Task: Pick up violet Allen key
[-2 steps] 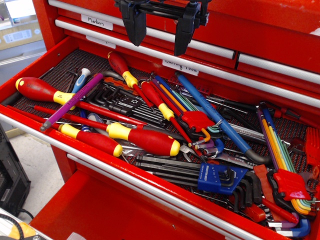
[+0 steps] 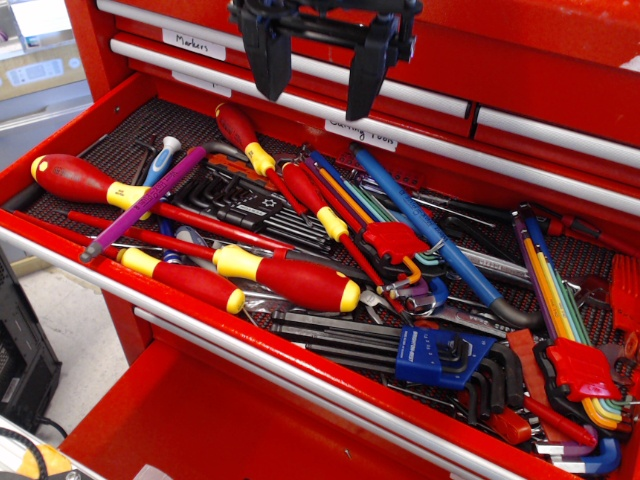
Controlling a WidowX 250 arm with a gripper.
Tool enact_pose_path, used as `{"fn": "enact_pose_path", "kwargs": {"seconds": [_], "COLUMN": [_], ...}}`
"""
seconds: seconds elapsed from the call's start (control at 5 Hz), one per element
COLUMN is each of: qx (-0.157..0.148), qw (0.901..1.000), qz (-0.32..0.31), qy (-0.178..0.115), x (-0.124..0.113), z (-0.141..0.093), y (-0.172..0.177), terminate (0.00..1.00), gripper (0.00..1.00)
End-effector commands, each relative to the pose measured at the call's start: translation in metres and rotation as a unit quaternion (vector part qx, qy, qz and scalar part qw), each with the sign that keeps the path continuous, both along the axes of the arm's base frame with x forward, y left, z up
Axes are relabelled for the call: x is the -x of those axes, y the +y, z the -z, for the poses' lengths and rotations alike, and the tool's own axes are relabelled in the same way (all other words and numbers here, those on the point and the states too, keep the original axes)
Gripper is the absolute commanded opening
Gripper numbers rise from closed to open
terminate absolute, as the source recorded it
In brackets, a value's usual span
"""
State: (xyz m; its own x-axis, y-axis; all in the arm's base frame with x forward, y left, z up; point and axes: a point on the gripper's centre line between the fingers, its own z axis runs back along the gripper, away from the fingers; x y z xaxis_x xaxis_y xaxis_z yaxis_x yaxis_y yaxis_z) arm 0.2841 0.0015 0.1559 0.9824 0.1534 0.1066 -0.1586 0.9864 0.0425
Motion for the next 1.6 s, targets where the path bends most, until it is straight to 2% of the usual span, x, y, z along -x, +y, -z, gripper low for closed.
{"fn": "enact_pose_path", "kwargs": {"seconds": [0.0,0.2,0.4,0.6,1.0,1.2,1.4], "qx": [-0.033,-0.029,-0.007,-0.006,-0.025,-0.016,0.008], "qw": [0.9983,0.9989,0.9993,0.9989,0.9931,0.9924,0.9924], "qz": [0.040,0.027,0.027,0.040,0.107,0.107,0.107], "qy": [-0.024,-0.026,-0.023,-0.025,-0.041,-0.059,-0.061], "x": [-0.014,-0.023,-0.025,-0.024,-0.030,-0.028,-0.029], "z": [0.011,0.032,0.058,0.076,0.107,0.125,0.138], "y": [0.074,0.098,0.116,0.131,0.165,0.164,0.166], "terminate": [0.00,0.00,0.00,0.00,0.00,0.00,0.00], "gripper": [1.00,1.00,1.00,1.00,1.00,1.00,1.00]}}
